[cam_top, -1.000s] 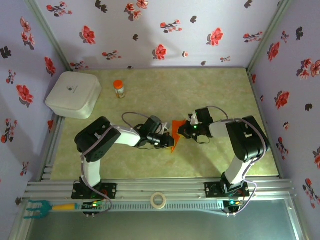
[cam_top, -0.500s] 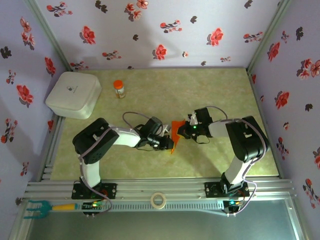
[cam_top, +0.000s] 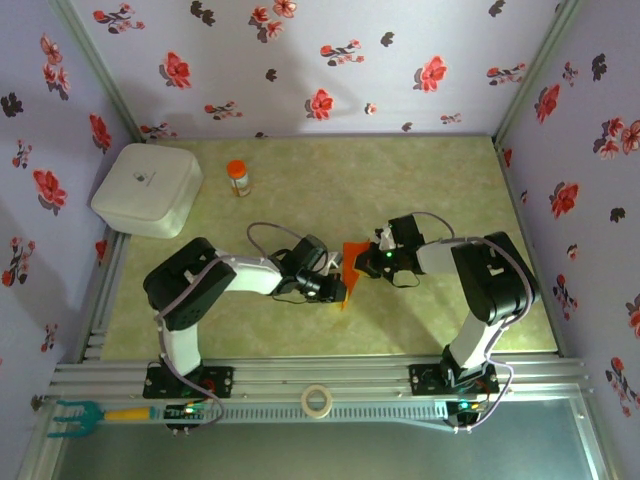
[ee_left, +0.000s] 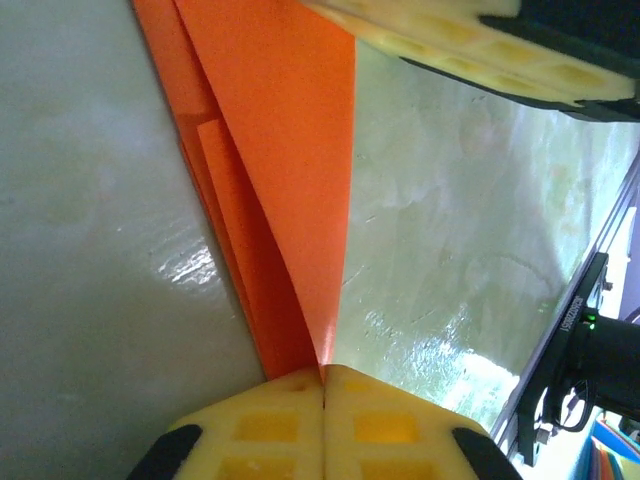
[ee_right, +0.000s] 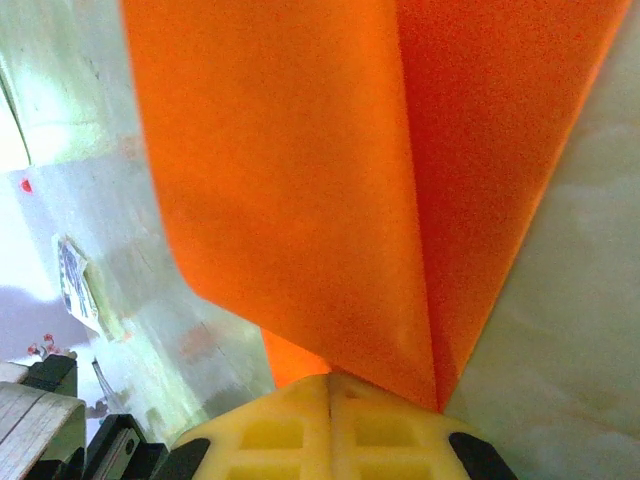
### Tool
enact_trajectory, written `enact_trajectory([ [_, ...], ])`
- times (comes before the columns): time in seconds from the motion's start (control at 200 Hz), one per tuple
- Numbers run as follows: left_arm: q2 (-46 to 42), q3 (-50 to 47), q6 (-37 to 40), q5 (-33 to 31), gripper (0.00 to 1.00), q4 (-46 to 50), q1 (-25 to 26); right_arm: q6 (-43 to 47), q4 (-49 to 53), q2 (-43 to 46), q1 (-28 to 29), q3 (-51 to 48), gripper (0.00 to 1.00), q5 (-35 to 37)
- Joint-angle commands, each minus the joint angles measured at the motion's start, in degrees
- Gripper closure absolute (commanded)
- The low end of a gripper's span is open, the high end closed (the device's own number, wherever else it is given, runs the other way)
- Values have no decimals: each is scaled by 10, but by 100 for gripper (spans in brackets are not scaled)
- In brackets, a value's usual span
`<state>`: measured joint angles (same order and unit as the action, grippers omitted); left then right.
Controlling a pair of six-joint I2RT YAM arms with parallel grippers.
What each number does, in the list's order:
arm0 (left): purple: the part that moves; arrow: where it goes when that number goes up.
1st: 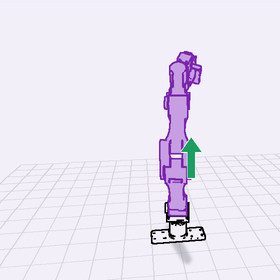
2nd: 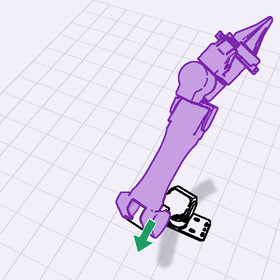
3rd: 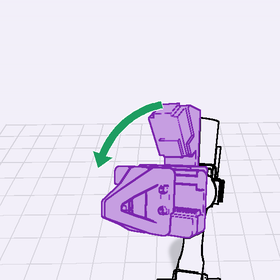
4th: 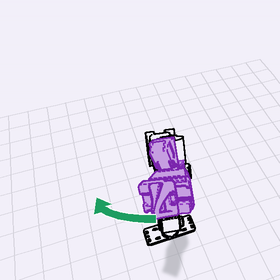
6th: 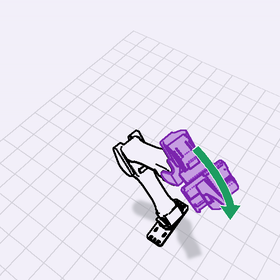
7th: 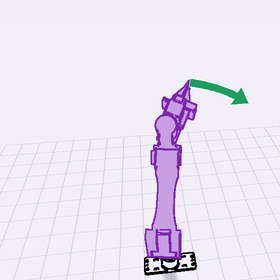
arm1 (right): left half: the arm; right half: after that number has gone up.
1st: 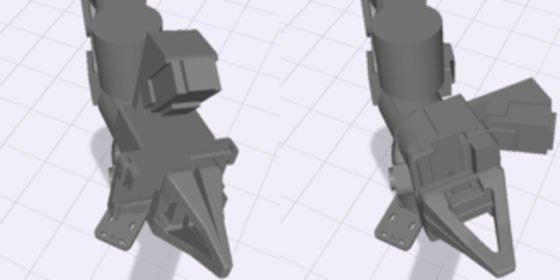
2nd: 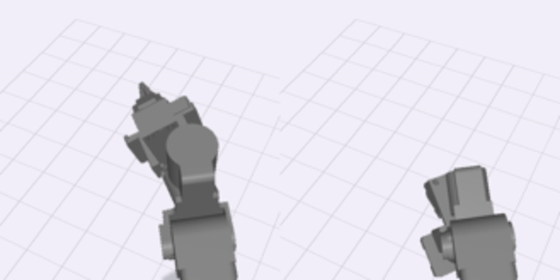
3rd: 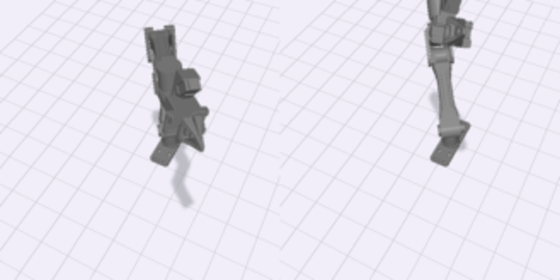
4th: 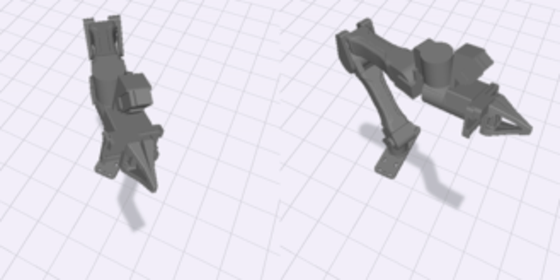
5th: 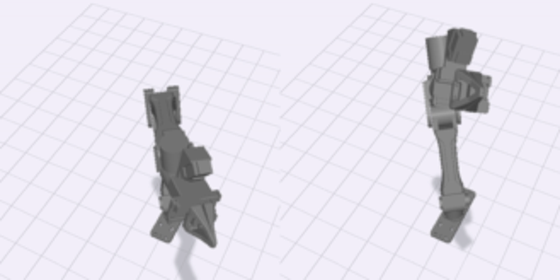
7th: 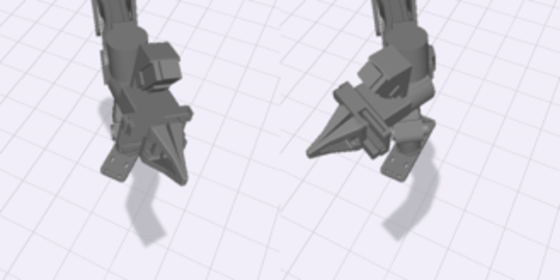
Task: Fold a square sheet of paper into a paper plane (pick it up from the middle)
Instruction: Fold the wing for the fifth time at the center of the table.
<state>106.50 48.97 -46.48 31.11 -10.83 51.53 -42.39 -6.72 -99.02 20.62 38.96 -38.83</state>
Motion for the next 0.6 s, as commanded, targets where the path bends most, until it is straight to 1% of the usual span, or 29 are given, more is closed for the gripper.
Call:
enact_trajectory([
  [0.0,-15,-19,19,18,91,95,15,13,43,-21,-4,-2,94,71],
  [0.12,-20,-25,21,19,100,96,16,13,44,-21,-4,-2,95,73],
  [0.185,-21,-27,22,21,100,98,16,13,44,-21,-4,-2,95,73],
  [0.255,-22,-29,24,20,93,101,16,13,44,-22,-4,-3,95,73],
  [0.37,-28,-34,24,18,88,102,17,13,45,-21,-3,-4,95,72],
  [0.43,-27,-33,26,18,92,108,18,13,45,-21,-3,-4,95,73],
  [0.495,-27,-32,27,19,100,109,19,13,44,-21,-3,-2,95,72],
  [0.595,-25,-31,27,18,100,110,22,13,45,-21,-3,-3,95,73],
])
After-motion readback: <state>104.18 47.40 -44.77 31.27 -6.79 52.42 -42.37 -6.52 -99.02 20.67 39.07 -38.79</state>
